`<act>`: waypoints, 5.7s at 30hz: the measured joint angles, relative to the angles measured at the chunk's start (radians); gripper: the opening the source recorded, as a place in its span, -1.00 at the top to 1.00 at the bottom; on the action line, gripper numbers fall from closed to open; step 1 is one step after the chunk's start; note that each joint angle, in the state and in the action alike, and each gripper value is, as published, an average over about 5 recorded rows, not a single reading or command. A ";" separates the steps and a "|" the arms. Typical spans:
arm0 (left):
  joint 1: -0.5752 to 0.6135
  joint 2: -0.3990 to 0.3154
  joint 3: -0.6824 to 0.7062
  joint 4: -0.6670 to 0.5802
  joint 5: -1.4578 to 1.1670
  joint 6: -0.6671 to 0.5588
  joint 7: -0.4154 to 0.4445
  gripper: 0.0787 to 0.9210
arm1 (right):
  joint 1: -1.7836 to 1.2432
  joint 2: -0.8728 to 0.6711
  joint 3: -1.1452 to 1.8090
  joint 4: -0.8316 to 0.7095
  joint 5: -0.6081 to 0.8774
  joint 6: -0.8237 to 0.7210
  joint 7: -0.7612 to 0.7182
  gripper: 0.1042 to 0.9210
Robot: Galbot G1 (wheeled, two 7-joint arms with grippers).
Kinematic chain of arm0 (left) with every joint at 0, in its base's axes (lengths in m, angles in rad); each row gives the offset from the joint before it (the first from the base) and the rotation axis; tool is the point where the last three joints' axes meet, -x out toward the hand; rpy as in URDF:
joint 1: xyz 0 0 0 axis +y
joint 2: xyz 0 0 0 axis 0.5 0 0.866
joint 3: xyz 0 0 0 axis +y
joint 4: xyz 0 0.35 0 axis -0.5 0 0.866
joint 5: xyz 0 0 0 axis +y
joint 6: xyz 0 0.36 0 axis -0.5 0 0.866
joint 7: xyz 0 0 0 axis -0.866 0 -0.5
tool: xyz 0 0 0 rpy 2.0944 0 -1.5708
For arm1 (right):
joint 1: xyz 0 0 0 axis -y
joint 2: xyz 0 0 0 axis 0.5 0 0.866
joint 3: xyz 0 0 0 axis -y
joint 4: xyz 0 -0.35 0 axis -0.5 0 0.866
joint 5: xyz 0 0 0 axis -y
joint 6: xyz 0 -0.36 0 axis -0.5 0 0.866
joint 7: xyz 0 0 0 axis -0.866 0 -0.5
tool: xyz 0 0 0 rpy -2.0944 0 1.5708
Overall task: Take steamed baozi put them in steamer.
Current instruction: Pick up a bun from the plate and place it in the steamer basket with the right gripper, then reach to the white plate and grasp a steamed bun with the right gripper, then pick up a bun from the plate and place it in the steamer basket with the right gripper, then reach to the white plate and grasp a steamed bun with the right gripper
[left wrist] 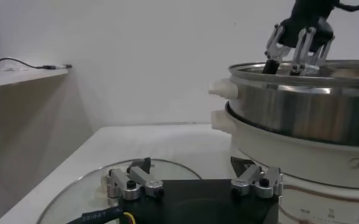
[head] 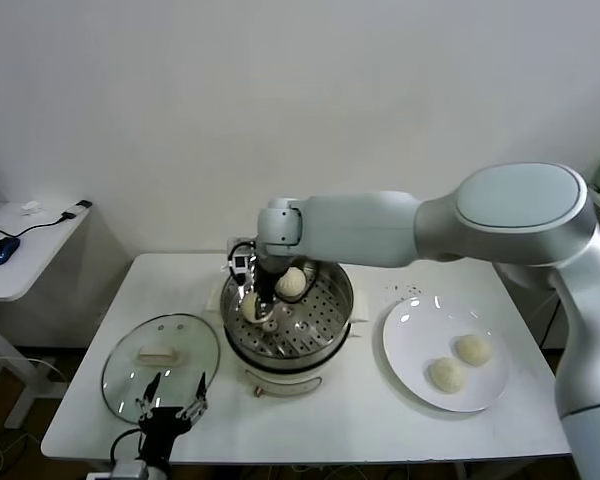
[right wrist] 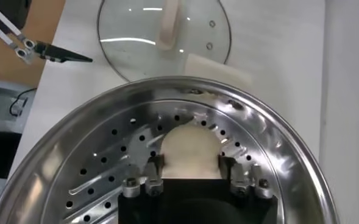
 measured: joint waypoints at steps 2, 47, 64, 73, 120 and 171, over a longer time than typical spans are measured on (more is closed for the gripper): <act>0.001 0.000 0.000 -0.003 0.000 0.000 0.000 -0.77 | 0.006 -0.010 0.005 0.005 -0.008 0.007 -0.010 -0.73; 0.012 0.002 -0.004 -0.022 -0.003 0.001 -0.001 -0.77 | -0.014 -0.915 -0.116 0.341 -0.501 0.184 -0.194 -0.76; 0.015 0.002 -0.005 -0.015 -0.002 0.001 -0.001 -0.77 | -0.269 -0.913 0.074 0.262 -0.581 0.151 -0.137 -0.75; 0.026 0.000 -0.005 -0.025 0.001 0.000 -0.003 -0.77 | -0.311 -0.906 0.117 0.257 -0.598 0.153 -0.133 -0.28; 0.046 -0.006 -0.014 -0.024 0.020 0.000 -0.021 -0.77 | 0.204 -0.207 0.083 0.339 -0.749 0.849 -0.365 -0.18; 0.034 -0.013 -0.004 -0.025 0.027 -0.010 -0.022 -0.77 | 0.302 -0.426 -0.082 0.151 -0.534 0.755 -0.348 -0.76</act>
